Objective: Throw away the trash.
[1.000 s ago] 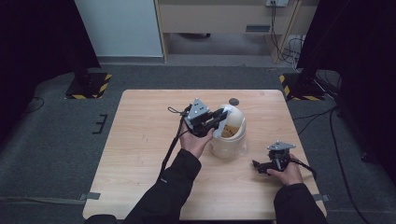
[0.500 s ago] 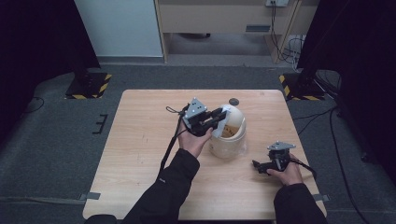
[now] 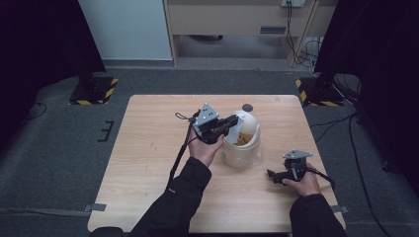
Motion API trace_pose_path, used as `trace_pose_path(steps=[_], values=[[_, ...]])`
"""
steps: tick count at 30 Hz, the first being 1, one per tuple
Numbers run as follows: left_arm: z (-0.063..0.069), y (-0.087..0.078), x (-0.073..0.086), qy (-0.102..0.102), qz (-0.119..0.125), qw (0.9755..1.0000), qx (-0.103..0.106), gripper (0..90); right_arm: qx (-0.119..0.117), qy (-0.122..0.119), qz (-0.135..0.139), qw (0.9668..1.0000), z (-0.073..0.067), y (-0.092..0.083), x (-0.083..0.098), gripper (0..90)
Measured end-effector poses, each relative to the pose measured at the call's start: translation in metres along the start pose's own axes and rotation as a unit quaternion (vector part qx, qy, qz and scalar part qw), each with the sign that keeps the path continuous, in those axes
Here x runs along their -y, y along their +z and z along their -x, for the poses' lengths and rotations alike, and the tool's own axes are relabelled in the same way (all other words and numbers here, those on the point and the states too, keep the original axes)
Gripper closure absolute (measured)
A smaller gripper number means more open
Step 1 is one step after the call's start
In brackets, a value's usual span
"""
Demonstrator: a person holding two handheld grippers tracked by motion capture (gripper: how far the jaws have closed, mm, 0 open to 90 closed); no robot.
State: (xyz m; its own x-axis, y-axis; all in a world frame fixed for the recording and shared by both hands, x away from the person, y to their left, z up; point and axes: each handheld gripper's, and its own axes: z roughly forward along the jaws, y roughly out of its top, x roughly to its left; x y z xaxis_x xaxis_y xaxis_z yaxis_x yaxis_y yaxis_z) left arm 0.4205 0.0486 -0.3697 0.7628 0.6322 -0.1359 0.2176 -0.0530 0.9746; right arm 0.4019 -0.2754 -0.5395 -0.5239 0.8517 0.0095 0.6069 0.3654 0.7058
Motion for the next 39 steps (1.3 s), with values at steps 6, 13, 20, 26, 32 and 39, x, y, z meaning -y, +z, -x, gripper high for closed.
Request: trace_pose_path(steps=[6,13,20,26,32,39], values=[[0.003,0.000,0.002,0.018,0.024,0.9995,0.004,86.6,0.000,0.000,0.000,1.0000,0.000,0.000,0.000,0.5],[0.003,0.003,0.013,0.021,0.023,0.9994,0.012,86.6,0.000,0.000,0.000,1.0000,0.000,0.000,0.000,0.5],[-0.001,0.007,0.014,0.015,0.031,0.9993,0.016,86.6,0.000,-0.001,0.000,1.0000,0.000,0.000,0.000,0.5],[-0.003,0.010,0.015,0.022,0.033,0.9990,0.019,86.6,-0.001,-0.001,-0.001,1.0000,0.000,0.000,0.000,0.5],[-0.006,0.010,0.020,0.028,0.025,0.9990,0.024,86.2,-0.001,-0.002,0.000,1.0000,0.000,0.000,0.000,0.5],[-0.008,0.008,0.024,0.019,0.021,0.9992,0.027,86.2,-0.002,-0.003,0.000,1.0000,0.000,0.000,0.000,0.5]])
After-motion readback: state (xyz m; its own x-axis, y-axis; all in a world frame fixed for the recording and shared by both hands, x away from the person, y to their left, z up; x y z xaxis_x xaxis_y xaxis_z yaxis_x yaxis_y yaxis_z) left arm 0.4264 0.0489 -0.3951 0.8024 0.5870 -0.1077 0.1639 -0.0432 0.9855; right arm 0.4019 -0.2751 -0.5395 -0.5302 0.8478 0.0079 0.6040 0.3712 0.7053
